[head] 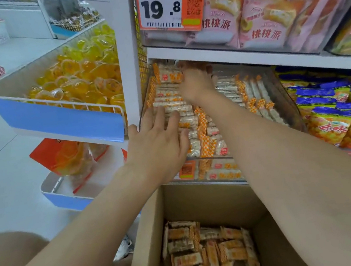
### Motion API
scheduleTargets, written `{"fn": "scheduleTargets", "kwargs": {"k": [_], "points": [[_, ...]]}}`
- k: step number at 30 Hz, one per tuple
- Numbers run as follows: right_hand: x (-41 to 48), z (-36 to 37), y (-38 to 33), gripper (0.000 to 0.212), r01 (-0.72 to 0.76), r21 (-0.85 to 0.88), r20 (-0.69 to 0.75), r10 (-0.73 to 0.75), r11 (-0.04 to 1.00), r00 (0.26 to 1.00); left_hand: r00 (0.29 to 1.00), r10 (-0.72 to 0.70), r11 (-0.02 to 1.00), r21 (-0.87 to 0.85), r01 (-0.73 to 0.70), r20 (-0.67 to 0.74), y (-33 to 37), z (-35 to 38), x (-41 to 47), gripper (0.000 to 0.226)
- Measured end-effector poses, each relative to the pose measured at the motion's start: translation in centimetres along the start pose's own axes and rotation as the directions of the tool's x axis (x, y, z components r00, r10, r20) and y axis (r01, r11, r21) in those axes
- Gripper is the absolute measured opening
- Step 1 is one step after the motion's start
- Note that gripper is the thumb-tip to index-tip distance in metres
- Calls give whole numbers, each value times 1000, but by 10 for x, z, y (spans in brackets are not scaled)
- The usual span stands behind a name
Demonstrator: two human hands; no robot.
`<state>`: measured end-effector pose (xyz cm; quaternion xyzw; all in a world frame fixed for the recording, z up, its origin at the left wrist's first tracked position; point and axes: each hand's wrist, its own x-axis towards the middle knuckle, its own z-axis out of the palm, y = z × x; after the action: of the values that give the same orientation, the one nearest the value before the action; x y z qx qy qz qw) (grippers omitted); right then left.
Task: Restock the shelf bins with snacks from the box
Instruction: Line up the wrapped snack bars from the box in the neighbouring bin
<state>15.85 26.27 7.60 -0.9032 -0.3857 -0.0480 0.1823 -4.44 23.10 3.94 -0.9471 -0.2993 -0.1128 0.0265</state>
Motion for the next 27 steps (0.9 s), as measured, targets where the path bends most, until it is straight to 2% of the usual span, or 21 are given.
{"fn": "scheduleTargets", "kwargs": {"k": [4,7,11,15,19,22,27], "points": [[-2,-1,1,69,0,-43,-27,-1,999,1000,1000,-12,1000,-1,12,-9,1,0,1,68],[-3,1,-5,64,53,-84,-97,-62,995,993,1000,-14,1000,-3,14,-7,2,0,1,67],[3,2,-7,75,132,-9,-87,-132,991,987,1000,-15,1000,-8,15,-22,1,1,0,65],[5,3,-1,67,235,-36,-24,-236,971,972,999,-15,1000,-7,14,-30,1,3,1,64],[2,4,-3,75,214,-205,57,-207,955,977,999,-17,1000,-27,16,-34,1,3,1,64],[-6,1,-4,83,180,-207,13,-182,961,983,1000,-5,997,-74,3,-27,-1,3,1,66],[-40,-17,2,62,196,-116,-21,-200,974,980,999,23,981,-191,-31,-44,-7,-3,-1,68]]}}
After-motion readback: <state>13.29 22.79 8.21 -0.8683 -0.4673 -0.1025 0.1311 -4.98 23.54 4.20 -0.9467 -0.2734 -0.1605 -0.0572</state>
